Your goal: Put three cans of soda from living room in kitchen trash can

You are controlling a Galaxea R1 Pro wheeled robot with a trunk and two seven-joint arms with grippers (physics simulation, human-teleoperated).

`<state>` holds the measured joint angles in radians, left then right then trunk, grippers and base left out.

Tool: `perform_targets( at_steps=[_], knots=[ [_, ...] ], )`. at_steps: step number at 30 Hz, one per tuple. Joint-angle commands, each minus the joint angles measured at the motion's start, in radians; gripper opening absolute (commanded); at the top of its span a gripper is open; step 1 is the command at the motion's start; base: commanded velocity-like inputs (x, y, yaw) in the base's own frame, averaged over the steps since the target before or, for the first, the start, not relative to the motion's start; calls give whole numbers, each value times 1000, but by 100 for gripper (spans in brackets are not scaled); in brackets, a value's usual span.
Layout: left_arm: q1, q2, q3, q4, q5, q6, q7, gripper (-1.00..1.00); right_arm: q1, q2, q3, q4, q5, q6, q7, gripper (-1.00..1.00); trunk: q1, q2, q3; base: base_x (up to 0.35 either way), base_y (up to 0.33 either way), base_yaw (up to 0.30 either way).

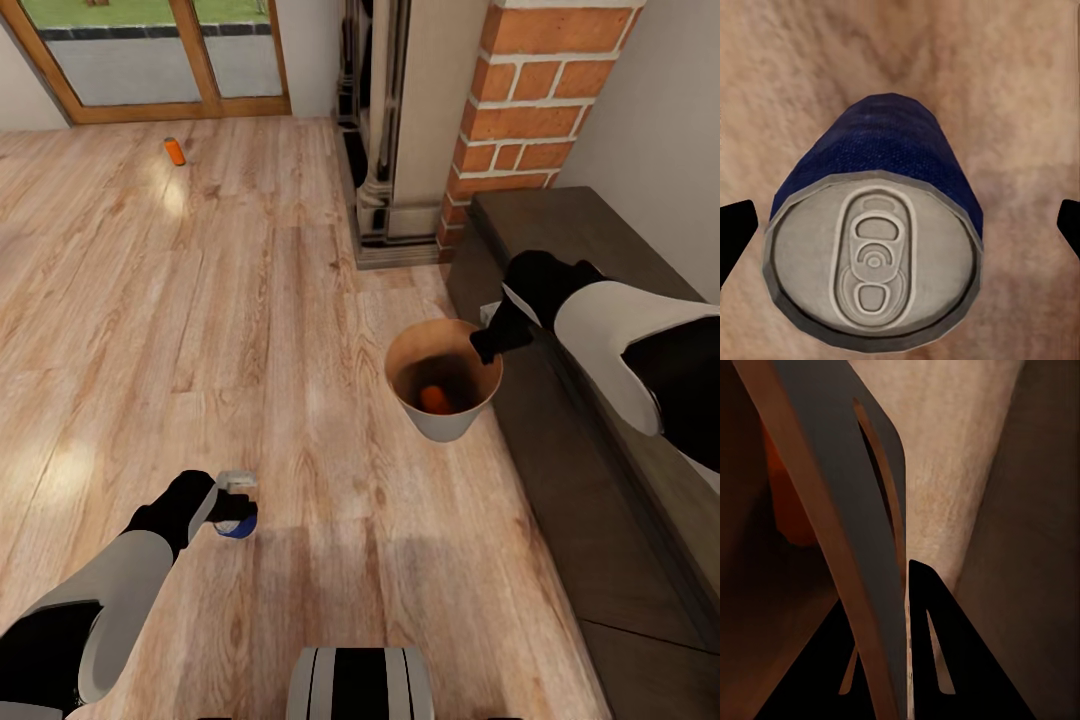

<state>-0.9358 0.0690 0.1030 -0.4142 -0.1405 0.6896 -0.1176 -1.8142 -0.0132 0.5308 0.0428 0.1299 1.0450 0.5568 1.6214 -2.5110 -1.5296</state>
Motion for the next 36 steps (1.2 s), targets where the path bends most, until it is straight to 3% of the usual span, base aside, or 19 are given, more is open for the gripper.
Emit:
perform_targets(
  at_steps=[1,2,3,21,36],
  knots=[
    [0,0,0,0,0,-1,0,100,0,1,-3,0,-8,2,5,-100,0,0,0,0,0,0],
    [0,0,0,0,0,-1,0,100,0,1,-3,0,-7,2,5,-100,0,0,0,0,0,0],
    [0,0,0,0,0,-3,0,-100,0,1,-1,0,-7,2,5,-100,0,0,0,0,0,0],
    [0,-1,-2,2,-3,-5,3,-100,1,0,1,0,-8,2,5,-100,0,0,0,0,0,0],
    [0,-1,-3,2,-10,-3,6,-100,1,2,2,0,-8,2,4,-100,-7,3,58,0,0,0]
  ],
)
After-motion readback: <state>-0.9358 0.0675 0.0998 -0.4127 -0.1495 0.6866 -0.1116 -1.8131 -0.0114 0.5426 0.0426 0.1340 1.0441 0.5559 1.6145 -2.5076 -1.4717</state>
